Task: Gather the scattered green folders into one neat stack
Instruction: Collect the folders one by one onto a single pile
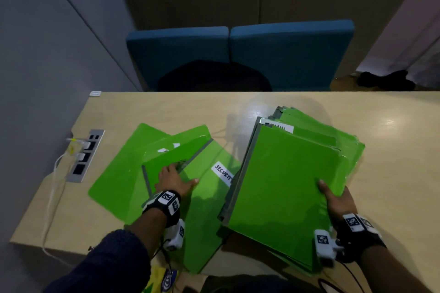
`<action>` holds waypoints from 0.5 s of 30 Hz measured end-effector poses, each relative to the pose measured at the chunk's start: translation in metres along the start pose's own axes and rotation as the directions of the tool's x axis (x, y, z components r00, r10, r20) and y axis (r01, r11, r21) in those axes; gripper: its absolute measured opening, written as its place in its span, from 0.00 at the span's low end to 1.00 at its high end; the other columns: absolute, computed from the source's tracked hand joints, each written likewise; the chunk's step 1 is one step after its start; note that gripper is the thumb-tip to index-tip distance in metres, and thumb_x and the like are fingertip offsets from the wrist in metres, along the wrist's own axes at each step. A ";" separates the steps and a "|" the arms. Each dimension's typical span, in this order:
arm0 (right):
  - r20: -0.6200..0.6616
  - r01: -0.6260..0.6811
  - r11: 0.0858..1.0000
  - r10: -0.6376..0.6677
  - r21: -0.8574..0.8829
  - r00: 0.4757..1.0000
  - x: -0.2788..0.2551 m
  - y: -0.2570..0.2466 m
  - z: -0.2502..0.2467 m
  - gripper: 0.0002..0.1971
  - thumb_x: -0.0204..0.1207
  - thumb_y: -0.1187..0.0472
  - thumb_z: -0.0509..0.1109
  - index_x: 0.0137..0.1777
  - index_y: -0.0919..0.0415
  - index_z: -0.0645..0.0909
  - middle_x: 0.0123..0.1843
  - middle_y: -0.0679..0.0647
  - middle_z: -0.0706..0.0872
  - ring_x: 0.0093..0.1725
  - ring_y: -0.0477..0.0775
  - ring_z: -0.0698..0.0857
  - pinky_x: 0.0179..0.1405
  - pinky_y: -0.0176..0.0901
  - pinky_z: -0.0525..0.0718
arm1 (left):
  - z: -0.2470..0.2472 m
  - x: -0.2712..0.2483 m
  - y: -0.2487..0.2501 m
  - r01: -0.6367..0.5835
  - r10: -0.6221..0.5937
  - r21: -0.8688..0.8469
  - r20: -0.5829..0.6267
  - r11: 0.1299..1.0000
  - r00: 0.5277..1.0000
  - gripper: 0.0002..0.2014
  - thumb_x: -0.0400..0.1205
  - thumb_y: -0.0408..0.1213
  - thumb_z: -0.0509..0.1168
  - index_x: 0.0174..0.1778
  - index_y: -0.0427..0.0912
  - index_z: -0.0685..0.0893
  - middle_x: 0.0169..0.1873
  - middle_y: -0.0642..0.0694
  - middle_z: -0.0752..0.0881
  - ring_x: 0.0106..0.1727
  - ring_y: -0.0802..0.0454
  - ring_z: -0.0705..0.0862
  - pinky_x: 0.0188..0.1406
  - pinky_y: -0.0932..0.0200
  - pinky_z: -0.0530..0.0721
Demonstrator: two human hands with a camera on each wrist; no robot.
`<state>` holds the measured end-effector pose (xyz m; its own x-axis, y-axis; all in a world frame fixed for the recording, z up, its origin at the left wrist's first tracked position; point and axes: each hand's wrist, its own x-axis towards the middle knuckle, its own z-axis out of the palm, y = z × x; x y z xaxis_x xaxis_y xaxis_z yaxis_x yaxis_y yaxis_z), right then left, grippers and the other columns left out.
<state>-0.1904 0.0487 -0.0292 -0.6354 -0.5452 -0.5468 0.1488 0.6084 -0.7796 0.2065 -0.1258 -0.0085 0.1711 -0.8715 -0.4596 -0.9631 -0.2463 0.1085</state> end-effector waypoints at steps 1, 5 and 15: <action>0.000 0.004 1.000 -0.004 -0.002 1.000 -0.002 -0.001 0.001 0.36 0.70 0.37 0.74 0.72 0.59 0.77 0.63 0.62 0.87 0.54 0.62 0.85 0.57 0.55 0.82 | 0.002 -0.002 -0.005 -0.016 0.016 0.008 -0.007 1.000 1.000 0.50 0.64 0.70 0.72 0.75 0.43 0.67 0.73 0.39 0.71 0.74 0.38 0.71 0.68 0.40 0.77; 0.004 0.002 0.999 -0.002 -0.032 1.000 -0.010 -0.014 0.007 0.29 0.79 0.48 0.72 0.73 0.66 0.76 0.70 0.69 0.83 0.62 0.68 0.83 0.59 0.50 0.75 | -0.003 -0.002 -0.026 -0.060 0.070 -0.135 0.072 0.989 0.995 0.43 0.66 0.67 0.73 0.69 0.40 0.76 0.68 0.39 0.79 0.66 0.39 0.80 0.65 0.49 0.80; -0.008 0.030 0.992 -0.031 -0.119 0.999 -0.005 -0.004 0.001 0.57 0.51 0.20 0.69 0.75 0.58 0.75 0.70 0.65 0.84 0.65 0.71 0.83 0.65 0.61 0.79 | -0.026 -0.007 -0.066 -0.051 0.068 -0.292 0.051 0.955 0.996 0.23 0.81 0.57 0.62 0.57 0.39 0.83 0.55 0.38 0.85 0.53 0.38 0.85 0.60 0.41 0.83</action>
<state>-0.1868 0.0486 -0.0240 -0.6461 -0.5590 -0.5197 0.0389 0.6559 -0.7538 0.2746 -0.1150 0.0106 0.0943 -0.8637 -0.4951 -0.8678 -0.3150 0.3843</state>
